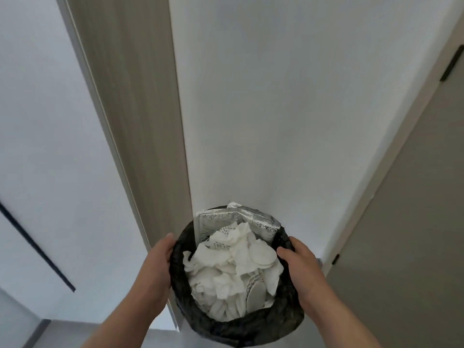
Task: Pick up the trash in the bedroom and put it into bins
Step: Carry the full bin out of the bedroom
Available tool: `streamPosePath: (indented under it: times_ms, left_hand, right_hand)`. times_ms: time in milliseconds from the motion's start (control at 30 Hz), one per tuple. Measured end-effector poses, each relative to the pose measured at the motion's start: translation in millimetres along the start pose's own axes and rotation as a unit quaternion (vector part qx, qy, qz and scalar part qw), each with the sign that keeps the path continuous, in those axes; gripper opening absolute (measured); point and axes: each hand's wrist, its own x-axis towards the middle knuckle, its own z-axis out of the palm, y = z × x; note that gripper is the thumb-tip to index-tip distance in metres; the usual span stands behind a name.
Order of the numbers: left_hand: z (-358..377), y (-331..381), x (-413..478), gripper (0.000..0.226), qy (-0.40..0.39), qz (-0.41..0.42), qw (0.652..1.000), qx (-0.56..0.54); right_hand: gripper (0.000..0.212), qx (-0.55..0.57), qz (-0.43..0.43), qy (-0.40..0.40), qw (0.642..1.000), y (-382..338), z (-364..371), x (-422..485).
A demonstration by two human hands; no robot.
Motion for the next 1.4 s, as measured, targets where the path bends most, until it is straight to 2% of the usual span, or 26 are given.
streamPosePath:
  times_ms: [167, 400, 733, 933, 1067, 1167, 1267, 1400]
  left_hand:
    - [18.3, 1.8, 74.8, 0.027, -0.023, -0.015, 1.000, 0.009]
    - [45.8, 7.9, 183.6, 0.044, -0.073, -0.046, 0.996, 0.033]
    - [93.8, -14.5, 320.3, 0.027, -0.032, -0.071, 0.990, 0.118]
    - [131.2, -55.4, 402.9, 0.030, 0.014, -0.134, 0.981, 0.142]
    - [136.4, -97.3, 464.7, 0.031, 0.088, -0.205, 0.971, 0.091]
    - [124.4, -131.7, 511.6, 0.032, 0.126, -0.234, 0.961, 0.070]
    - [114.0, -165.4, 551.1, 0.023, 0.143, -0.250, 0.954, 0.084]
    - [93.1, -215.5, 593.4, 0.023, 0.150, -0.263, 0.949, 0.086]
  right_hand:
    - [0.019, -0.007, 0.014, 0.026, 1.000, -7.6, -0.2, 53.9]
    - [0.017, -0.024, 0.029, 0.066, 0.997, -21.4, 8.1, 141.0]
    - [0.020, -0.010, 0.086, 0.035, 0.996, -3.4, -7.7, 287.0]
    - [0.029, -0.023, 0.146, -0.030, 0.989, 40.5, -16.8, 404.6]
    - [0.038, -0.032, 0.186, -0.062, 0.980, 84.1, -12.1, 474.2]
    - [0.046, -0.034, 0.208, -0.059, 0.976, 124.2, 1.8, 515.8]
    - [0.046, -0.026, 0.234, -0.056, 0.970, 165.7, 22.0, 547.8]
    - [0.049, -0.033, 0.254, -0.069, 0.964, 227.3, 48.6, 579.8]
